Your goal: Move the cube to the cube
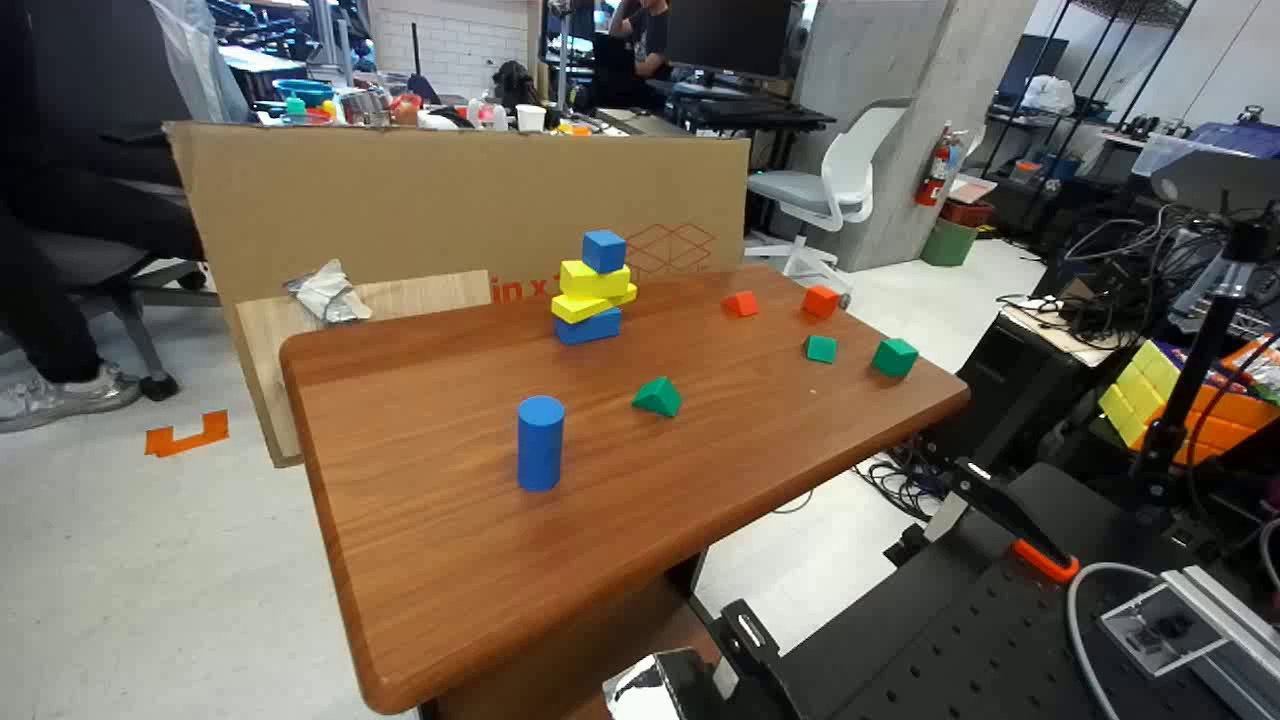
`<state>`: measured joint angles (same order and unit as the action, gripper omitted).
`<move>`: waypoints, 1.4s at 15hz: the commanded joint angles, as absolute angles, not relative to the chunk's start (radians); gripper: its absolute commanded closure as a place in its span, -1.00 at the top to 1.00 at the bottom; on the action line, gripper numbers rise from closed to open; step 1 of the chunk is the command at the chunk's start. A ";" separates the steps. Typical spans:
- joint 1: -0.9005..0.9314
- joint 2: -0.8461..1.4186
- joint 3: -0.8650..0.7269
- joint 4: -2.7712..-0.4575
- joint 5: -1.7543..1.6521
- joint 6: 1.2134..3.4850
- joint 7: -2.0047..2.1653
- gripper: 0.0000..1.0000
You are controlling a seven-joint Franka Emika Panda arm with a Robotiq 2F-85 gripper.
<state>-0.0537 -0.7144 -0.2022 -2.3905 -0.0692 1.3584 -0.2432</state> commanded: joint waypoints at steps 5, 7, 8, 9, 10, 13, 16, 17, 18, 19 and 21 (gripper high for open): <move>-0.059 -0.713 -0.198 -2.389 -0.067 1.358 -0.246 1.00; -0.059 -0.713 -0.198 -2.389 -0.067 1.358 -0.246 1.00; -0.059 -0.713 -0.198 -2.389 -0.067 1.358 -0.246 1.00; -0.060 -0.693 -0.201 -2.387 -0.065 1.389 -0.239 1.00; -0.057 -0.654 -0.205 -2.377 -0.076 1.407 -0.247 1.00; -0.053 -0.558 -0.208 -2.342 -0.103 1.464 -0.272 1.00; -0.066 -0.447 -0.215 -2.301 -0.134 1.549 -0.281 1.00; -0.071 -0.410 -0.217 -2.282 -0.137 1.571 -0.280 1.00; -0.074 -0.369 -0.219 -2.260 -0.142 1.592 -0.282 1.00; -0.078 -0.333 -0.221 -2.237 -0.146 1.605 -0.288 1.00; -0.087 -0.267 -0.219 -2.192 -0.155 1.630 -0.300 1.00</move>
<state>-0.0701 -0.3771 -0.2151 -2.2839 -0.1328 1.6065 -0.2576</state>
